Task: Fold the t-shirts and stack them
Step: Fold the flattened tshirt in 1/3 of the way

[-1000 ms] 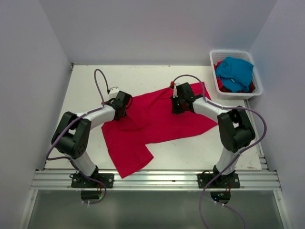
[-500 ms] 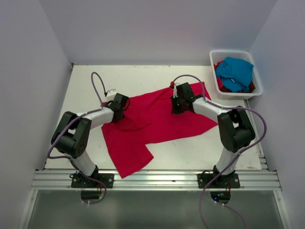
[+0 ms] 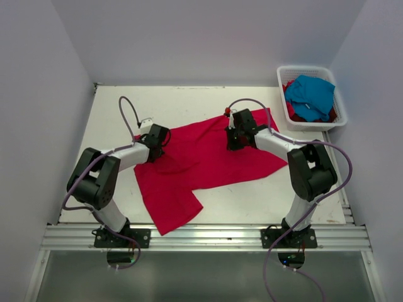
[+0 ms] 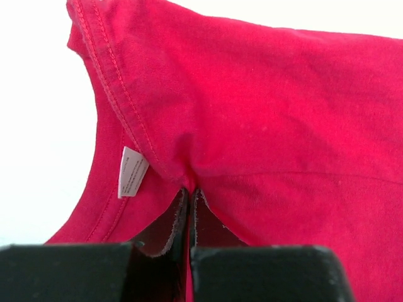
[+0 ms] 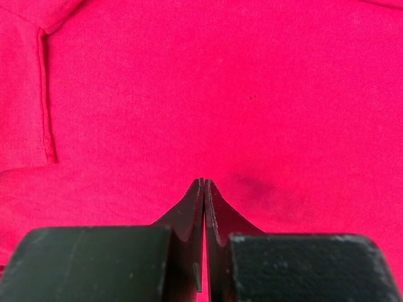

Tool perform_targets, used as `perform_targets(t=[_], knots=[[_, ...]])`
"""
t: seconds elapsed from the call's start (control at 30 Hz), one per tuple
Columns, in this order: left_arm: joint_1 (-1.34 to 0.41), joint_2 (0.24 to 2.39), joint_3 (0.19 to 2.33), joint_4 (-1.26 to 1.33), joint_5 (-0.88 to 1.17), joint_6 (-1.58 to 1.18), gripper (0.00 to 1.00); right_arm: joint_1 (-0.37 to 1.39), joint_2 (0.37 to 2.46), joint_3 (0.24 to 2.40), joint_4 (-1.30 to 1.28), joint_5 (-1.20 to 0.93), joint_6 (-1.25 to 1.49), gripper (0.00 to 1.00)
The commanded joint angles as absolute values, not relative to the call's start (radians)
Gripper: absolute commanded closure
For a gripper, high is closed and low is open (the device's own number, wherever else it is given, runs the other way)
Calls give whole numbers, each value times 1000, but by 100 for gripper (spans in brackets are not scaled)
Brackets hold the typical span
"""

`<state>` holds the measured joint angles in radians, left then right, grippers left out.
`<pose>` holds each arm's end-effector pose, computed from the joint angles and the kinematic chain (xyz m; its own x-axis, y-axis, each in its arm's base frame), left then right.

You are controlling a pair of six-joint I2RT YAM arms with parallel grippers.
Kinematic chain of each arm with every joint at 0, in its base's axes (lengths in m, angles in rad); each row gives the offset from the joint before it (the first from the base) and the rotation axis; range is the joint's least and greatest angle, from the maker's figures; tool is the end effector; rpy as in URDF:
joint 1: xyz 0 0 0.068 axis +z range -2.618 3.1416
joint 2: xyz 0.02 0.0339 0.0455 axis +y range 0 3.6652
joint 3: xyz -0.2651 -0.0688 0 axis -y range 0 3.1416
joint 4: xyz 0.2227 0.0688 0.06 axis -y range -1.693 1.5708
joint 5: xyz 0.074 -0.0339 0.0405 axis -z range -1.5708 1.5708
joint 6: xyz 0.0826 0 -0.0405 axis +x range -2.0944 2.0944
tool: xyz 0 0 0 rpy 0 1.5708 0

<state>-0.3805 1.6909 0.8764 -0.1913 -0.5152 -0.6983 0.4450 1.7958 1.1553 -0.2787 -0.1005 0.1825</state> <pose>0.3181 -0.0834 0.1327 -0.6509 -0.3422 -0.6776 -0.4442 0.8955 -0.0255 0.3469 0.1746 0.1628 -0.7935 -0.1783 -0.5819 -0.3449 0.9195 0.1885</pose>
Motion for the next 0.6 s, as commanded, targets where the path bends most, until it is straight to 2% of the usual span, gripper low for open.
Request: perform_targets(t=[0.0,0.5,0.57], knots=[[-371,1637,851,-225,-515,-739,100,449,1782,1180,-285,-121,172,100],[-374,1465,801,-342,-460,-801,100,451,1789,1183,-285,-126,172,100],[-376,1447,775,-344,-433,-819,94,451,1787,1181,-285,-123,170,100]])
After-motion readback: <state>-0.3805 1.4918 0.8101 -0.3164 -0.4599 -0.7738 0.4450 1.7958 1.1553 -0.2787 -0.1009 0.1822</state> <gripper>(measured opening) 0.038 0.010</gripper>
